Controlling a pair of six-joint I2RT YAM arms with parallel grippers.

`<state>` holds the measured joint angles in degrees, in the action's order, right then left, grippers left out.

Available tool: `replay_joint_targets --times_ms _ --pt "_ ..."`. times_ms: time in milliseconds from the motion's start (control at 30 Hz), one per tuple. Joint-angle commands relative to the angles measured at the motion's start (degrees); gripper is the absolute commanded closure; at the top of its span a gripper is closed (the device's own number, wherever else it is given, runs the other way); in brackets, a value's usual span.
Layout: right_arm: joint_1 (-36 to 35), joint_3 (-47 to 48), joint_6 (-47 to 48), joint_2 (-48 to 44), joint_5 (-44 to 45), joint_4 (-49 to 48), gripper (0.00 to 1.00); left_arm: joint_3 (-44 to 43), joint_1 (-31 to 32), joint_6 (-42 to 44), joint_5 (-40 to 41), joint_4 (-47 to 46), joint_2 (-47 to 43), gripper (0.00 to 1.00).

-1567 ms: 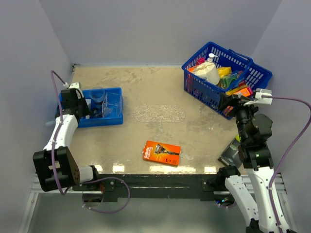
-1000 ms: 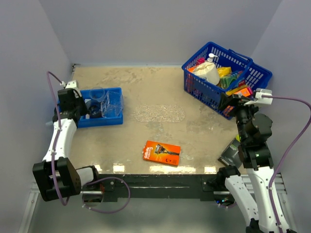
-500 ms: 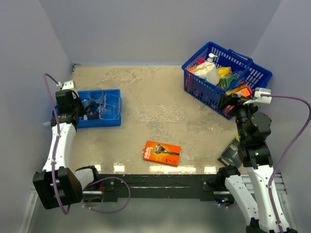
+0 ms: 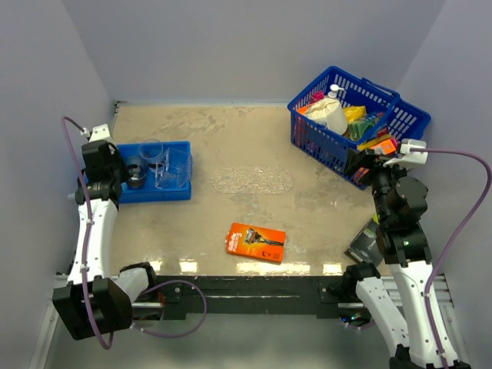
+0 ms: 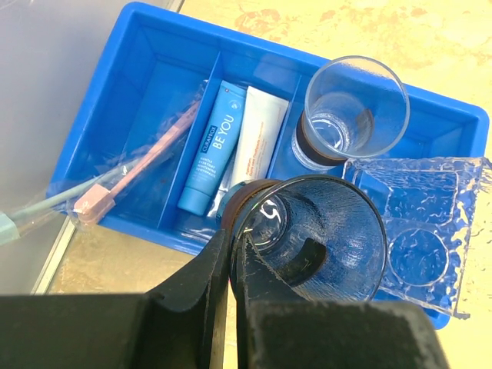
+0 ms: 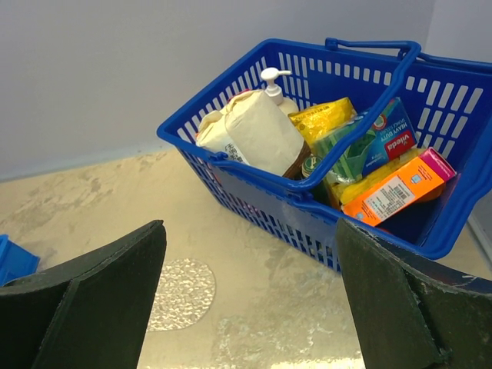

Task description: Prepare toiletry sets of a toothbrush and toothpaste on the tray

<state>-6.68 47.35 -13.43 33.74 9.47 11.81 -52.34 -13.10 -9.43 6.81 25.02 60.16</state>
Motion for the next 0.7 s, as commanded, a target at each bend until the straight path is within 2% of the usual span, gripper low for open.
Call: replay_joint_targets --times_ms 0,200,400,567,667 --pt "0.2 2.9 0.4 0.1 0.3 -0.2 0.06 -4.6 -0.1 -1.0 -1.9 -3.5 -3.4 1.00" --pt "0.3 4.5 0.6 1.0 -1.6 1.4 0.07 -10.1 1.3 -1.2 -4.5 -0.8 -4.3 1.00" --pt "0.2 5.8 0.4 3.4 -9.3 1.3 0.13 -15.9 4.1 -1.4 -8.0 2.1 -4.0 1.00" --pt "0.2 6.3 -1.3 6.8 -17.2 -0.4 0.14 -19.3 10.8 -1.3 -7.9 3.0 -2.0 1.00" --pt "0.0 6.6 -3.1 8.6 -18.8 -1.4 0.14 -20.3 14.8 -2.2 -8.2 2.4 -0.1 1.00"
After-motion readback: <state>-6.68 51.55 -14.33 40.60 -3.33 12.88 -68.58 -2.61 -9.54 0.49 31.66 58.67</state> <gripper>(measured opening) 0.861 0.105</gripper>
